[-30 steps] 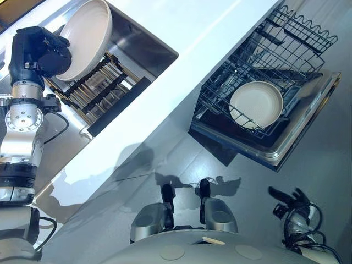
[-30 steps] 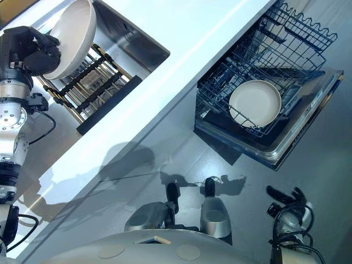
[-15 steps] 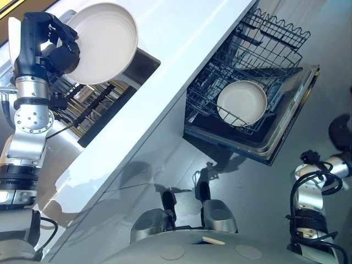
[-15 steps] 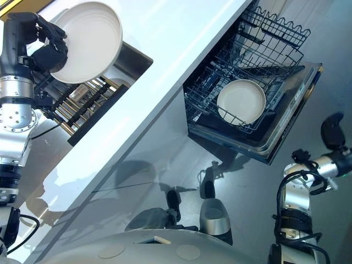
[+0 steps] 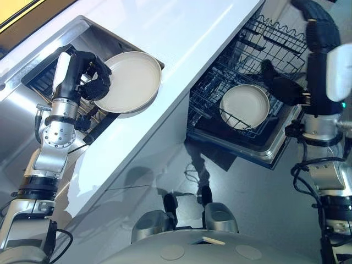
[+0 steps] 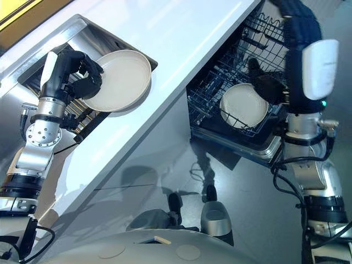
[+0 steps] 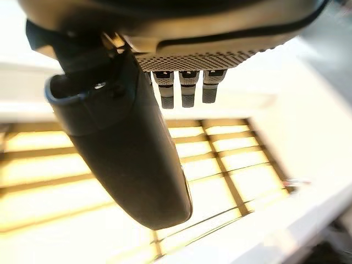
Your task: Pick up plates and place into dishwasher.
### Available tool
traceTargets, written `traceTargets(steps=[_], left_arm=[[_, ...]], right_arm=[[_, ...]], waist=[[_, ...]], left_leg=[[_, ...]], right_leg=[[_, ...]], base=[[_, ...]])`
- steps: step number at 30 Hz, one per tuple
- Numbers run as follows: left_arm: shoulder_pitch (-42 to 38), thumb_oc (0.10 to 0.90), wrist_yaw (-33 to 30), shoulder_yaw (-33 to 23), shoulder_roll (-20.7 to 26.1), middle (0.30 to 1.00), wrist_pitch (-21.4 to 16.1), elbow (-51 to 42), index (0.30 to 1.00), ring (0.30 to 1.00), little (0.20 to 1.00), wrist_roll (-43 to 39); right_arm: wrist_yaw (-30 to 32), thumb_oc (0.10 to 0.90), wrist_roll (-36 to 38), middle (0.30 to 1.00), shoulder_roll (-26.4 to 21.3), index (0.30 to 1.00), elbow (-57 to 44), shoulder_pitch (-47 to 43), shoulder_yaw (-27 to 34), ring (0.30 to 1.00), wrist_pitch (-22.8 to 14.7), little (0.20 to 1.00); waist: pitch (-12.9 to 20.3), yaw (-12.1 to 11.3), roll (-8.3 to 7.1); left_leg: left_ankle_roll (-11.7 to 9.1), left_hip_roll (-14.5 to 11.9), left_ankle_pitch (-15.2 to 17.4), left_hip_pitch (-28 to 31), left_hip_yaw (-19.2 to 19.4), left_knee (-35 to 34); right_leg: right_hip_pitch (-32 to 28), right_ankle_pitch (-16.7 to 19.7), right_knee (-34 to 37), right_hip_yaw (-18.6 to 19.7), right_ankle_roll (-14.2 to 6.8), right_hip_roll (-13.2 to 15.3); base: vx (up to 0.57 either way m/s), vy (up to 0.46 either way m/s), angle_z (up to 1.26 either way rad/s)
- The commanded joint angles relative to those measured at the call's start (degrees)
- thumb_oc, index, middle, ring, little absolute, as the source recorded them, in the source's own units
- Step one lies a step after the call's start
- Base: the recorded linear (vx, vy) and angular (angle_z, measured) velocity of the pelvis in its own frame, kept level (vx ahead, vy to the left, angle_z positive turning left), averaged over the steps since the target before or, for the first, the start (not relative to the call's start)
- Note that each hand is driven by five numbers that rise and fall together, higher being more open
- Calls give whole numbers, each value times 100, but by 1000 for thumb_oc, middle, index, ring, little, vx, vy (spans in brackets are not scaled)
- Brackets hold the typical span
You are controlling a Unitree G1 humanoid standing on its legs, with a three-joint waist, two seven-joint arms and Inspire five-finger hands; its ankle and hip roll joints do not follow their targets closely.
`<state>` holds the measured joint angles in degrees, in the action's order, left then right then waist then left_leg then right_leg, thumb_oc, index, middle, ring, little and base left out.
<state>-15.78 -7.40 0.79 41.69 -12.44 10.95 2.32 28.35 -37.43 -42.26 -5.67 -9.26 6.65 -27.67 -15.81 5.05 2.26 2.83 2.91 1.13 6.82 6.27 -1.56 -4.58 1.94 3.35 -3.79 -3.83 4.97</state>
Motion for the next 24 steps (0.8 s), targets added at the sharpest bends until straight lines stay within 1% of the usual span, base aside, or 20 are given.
traceTargets(steps=[1, 5, 7, 11, 14, 18, 24], left_arm=[[-770, 100, -177, 231, 264, 300, -299, 108, 300, 300, 200, -44], [-908, 100, -83, 312, 318, 300, -252, 65, 300, 300, 200, -110], [-947, 100, -41, 327, 341, 300, -219, 46, 300, 300, 200, -167], [-1010, 100, 88, 313, 395, 300, -131, -7, 300, 300, 200, -366], [-1075, 100, 223, 293, 470, 300, -77, -36, 300, 300, 200, -558], [-1181, 100, 241, 277, 584, 300, -74, -23, 300, 300, 200, -696], [-1421, 100, 250, 276, 763, 300, -69, 2, 300, 300, 200, -912]], right_arm=[[226, 800, -333, 900, -560, 900, -288, -815, -175, 900, -83, 900], [427, 800, -913, 900, -842, 900, -298, -1256, -414, 900, -44, 900], [381, 800, -948, 900, -954, 900, -279, -1428, -506, 900, -25, 900], [292, 800, -1136, 900, -1114, 900, -267, -1649, -664, 900, -125, 900], [158, 800, -1108, 900, -1202, 900, -276, -1806, -798, 900, -208, 900], [49, 800, -1109, 900, -1273, 900, -247, -2042, -1003, 900, -355, 900], [-331, 800, -847, 900, -1304, 900, -193, -2337, -1300, 900, -507, 900]], waist=[[982, -204, -34], [1041, -294, -79], [1075, -325, -100], [1134, -376, -126], [1163, -422, -143], [1189, -461, -151], [1251, -513, -138]], left_leg=[[-21, 209, 616, -247, -208, 339], [-40, 200, 576, -222, -279, 272], [-48, 197, 553, -202, -304, 229], [-67, 181, 511, -178, -341, 165], [-76, 171, 495, -155, -369, 130], [-83, 166, 476, -118, -414, 92], [-99, 162, 437, -79, -452, 31]], right_leg=[[240, -971, -762, -259, 91, -504], [186, -957, -719, -321, 78, -497], [159, -949, -694, -344, 70, -496], [125, -939, -666, -393, 56, -491], [90, -946, -655, -436, 60, -492], [44, -957, -644, -474, 65, -494], [-17, -961, -611, -527, 79, -497]], base=[[1, -43, 14], [9, -36, 17], [10, -30, 8], [9, -25, 7], [8, -25, 13], [8, -22, 8], [13, -14, 9]])
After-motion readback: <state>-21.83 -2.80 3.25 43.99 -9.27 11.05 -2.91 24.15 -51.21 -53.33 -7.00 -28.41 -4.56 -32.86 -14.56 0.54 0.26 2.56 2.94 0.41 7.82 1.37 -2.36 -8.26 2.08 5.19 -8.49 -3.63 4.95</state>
